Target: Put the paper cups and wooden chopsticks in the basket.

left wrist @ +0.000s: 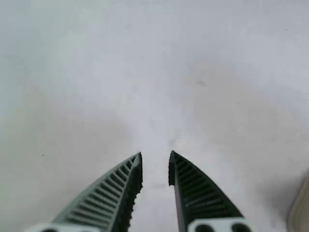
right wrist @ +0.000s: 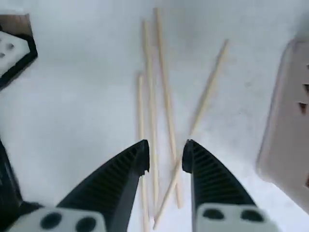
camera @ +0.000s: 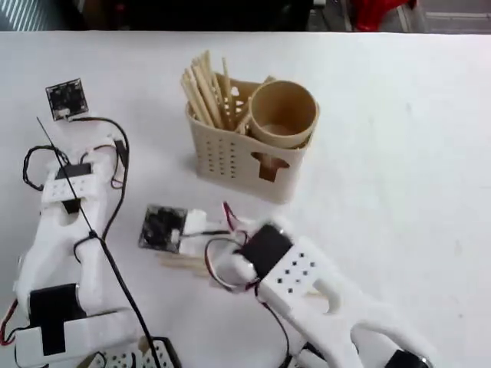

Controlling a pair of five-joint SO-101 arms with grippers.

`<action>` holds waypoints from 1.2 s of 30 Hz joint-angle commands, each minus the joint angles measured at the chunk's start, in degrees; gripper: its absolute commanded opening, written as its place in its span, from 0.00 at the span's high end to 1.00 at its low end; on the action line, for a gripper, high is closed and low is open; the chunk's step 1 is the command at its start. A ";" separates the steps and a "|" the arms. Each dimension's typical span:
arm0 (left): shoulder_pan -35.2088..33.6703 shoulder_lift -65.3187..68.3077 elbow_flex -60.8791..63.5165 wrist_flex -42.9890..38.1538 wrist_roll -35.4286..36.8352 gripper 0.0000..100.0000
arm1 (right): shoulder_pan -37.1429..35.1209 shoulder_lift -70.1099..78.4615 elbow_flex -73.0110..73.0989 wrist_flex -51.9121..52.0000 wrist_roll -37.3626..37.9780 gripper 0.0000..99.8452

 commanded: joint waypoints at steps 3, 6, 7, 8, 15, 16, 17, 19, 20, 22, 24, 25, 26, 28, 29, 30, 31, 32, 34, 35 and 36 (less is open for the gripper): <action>0.57 -0.31 -0.79 -1.14 -0.79 0.89 | -0.48 -0.84 12.75 -15.60 0.79 0.87; 0.57 -0.31 -0.79 -1.14 -0.79 0.89 | 1.63 0.22 15.03 -17.36 3.52 0.87; 0.57 -0.31 -0.79 -1.14 -0.79 0.89 | 3.03 1.27 14.95 -17.80 3.52 0.87; 0.57 -0.31 -0.79 -1.14 -0.79 0.89 | 4.44 2.51 14.95 -18.95 3.60 0.87; 0.57 -0.31 -0.62 -1.14 -0.88 0.89 | 8.48 13.05 13.98 -26.33 3.69 0.87; 0.57 -0.31 -0.62 -1.14 -0.88 0.89 | 8.48 14.29 13.36 -26.51 3.43 0.87; 0.57 -0.31 -0.62 -1.14 -0.88 0.89 | 8.48 15.43 12.66 -26.59 3.34 0.87; 0.57 -0.31 -0.62 -1.14 -0.88 0.89 | 8.57 17.71 11.08 -26.59 3.34 0.87; 0.57 -0.31 -0.62 -1.14 -0.88 0.89 | 8.92 18.77 10.46 -26.59 3.34 0.87; 0.57 -0.31 -0.62 -1.14 -0.88 0.89 | 10.42 21.05 9.23 -26.59 3.34 0.87; 0.57 -0.31 -0.62 -1.14 -0.88 0.89 | 12.44 23.52 8.18 -26.68 3.34 0.87; 0.57 -0.40 -0.62 -1.14 -0.88 0.89 | 13.14 24.66 7.74 -27.47 3.34 0.87; 0.57 -0.40 -0.62 -1.14 -0.88 0.89 | 13.76 25.98 7.38 -28.53 3.34 0.87; 0.57 -0.40 -0.62 -1.14 -0.88 0.89 | 14.46 28.09 7.21 -30.73 3.34 0.87; 0.57 -0.40 -0.62 -1.14 -0.88 0.89 | 14.55 28.88 7.21 -31.34 3.34 0.87; 0.57 -0.40 -0.62 -1.14 -0.88 0.89 | 14.55 29.41 7.12 -31.43 3.34 0.87; 0.57 -0.40 -0.62 -1.14 -0.88 0.89 | 14.46 29.41 7.12 -31.43 3.34 0.87; 0.57 -0.40 -0.62 -1.14 -0.88 0.89 | 14.37 29.41 7.12 -31.25 3.34 0.88; 0.57 -0.40 -0.62 -1.14 -0.88 0.89 | 14.20 29.41 6.86 -30.46 3.34 0.92; 0.57 -0.40 -0.62 -1.14 -0.88 0.89 | 14.11 29.41 6.42 -29.85 3.34 0.96; 0.57 -0.40 -0.62 -1.14 -0.88 0.89 | 14.11 29.41 5.89 -29.05 3.43 0.99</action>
